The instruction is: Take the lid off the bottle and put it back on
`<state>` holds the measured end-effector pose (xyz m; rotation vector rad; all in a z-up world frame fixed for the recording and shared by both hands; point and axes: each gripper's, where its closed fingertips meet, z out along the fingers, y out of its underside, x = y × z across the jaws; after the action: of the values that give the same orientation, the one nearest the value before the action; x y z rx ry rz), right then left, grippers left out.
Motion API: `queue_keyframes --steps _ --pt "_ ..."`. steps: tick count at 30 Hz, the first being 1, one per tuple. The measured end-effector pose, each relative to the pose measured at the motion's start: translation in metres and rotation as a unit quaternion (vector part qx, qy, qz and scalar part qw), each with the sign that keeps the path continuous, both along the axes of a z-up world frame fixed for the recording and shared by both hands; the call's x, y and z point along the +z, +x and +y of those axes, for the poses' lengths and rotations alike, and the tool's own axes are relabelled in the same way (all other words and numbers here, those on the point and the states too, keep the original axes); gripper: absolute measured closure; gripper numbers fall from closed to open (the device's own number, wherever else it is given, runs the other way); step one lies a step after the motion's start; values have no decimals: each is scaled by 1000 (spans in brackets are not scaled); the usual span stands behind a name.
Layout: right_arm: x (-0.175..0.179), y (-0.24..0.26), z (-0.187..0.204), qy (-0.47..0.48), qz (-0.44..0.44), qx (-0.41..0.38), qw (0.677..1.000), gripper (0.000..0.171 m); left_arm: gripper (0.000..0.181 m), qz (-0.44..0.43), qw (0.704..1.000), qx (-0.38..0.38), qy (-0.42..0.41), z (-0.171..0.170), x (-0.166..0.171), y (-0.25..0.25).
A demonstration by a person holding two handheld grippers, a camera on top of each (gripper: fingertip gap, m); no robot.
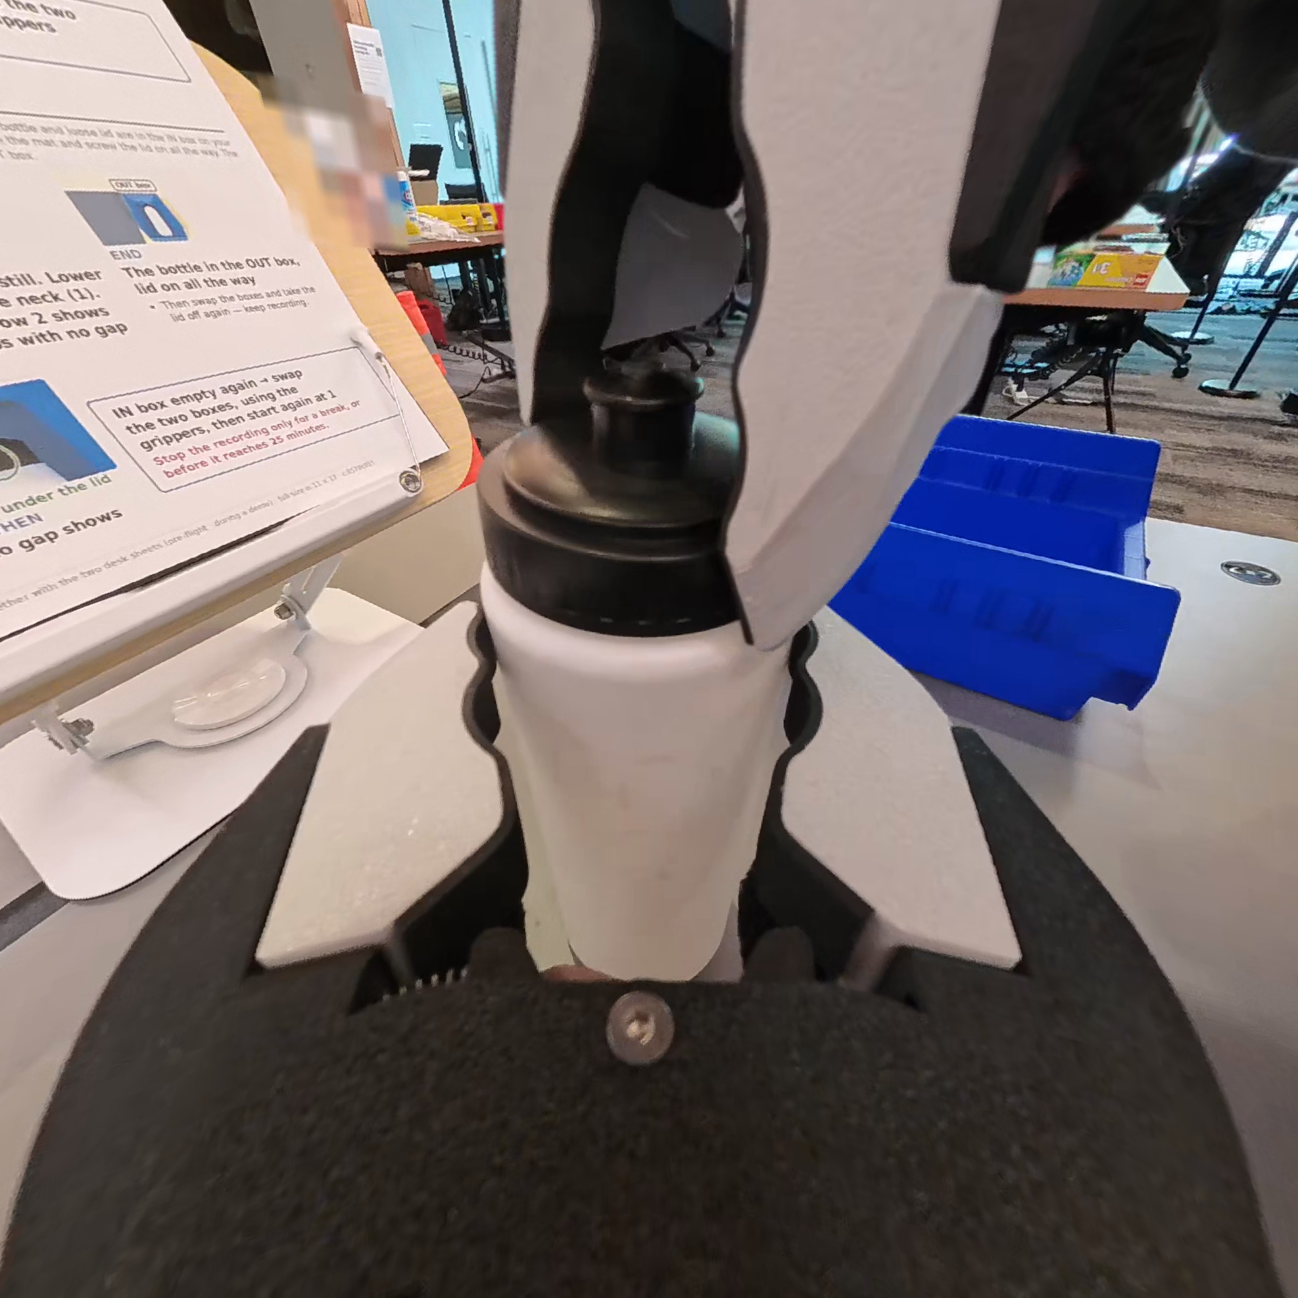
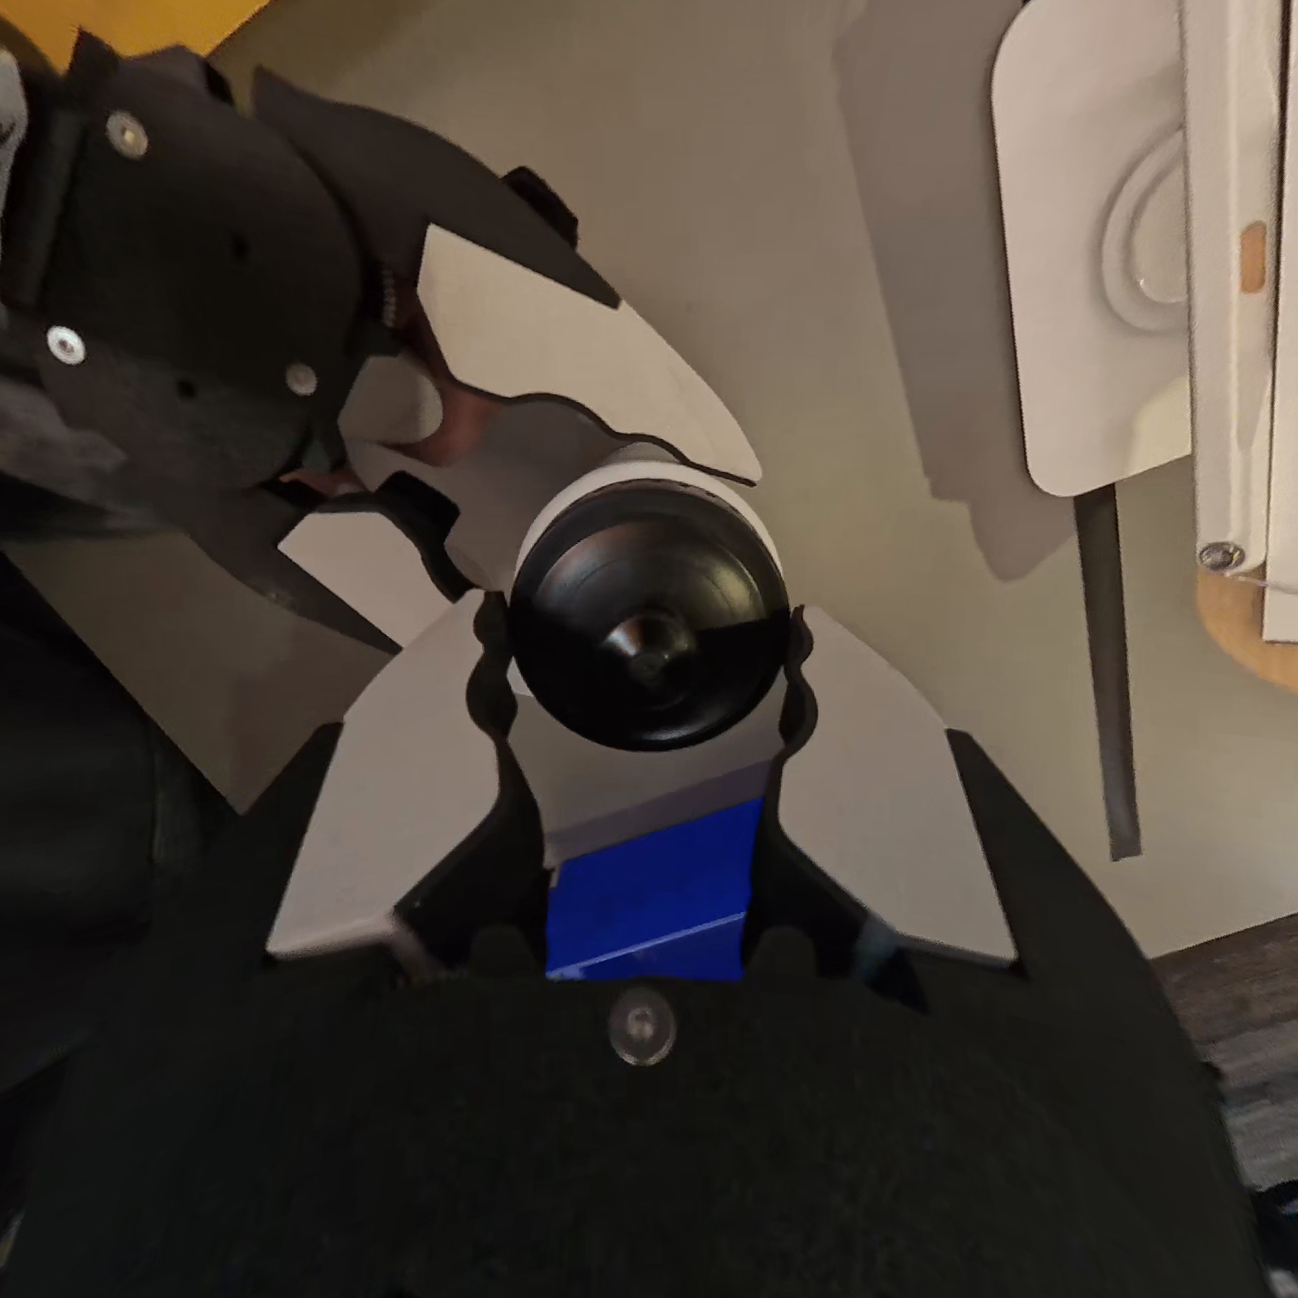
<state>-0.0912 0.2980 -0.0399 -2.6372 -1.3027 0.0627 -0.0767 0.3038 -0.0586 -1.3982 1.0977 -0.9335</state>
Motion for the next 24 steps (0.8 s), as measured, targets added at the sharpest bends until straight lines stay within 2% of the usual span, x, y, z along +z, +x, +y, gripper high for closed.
queue_keyframes --steps 6,10,14,18,21,24 --pt "0 5 -2 -16 -35 193 980 96 101 -7 1000 -26 -1 -2 0 3" --pt "-1 8 5 -40 -53 325 943 96 101 -14 999 -45 -16 3 0 6" --pt "-1 11 11 -52 -89 472 875 96 101 -14 998 -64 -24 4 0 7" --pt "0 11 11 -32 -133 602 787 96 101 -10 996 -80 -22 1 0 7" --pt "0 10 11 -16 -157 679 717 96 101 -7 996 -85 -21 0 -1 6" --pt "1 9 12 -4 -170 721 671 96 101 -8 996 -86 -21 0 -1 6"
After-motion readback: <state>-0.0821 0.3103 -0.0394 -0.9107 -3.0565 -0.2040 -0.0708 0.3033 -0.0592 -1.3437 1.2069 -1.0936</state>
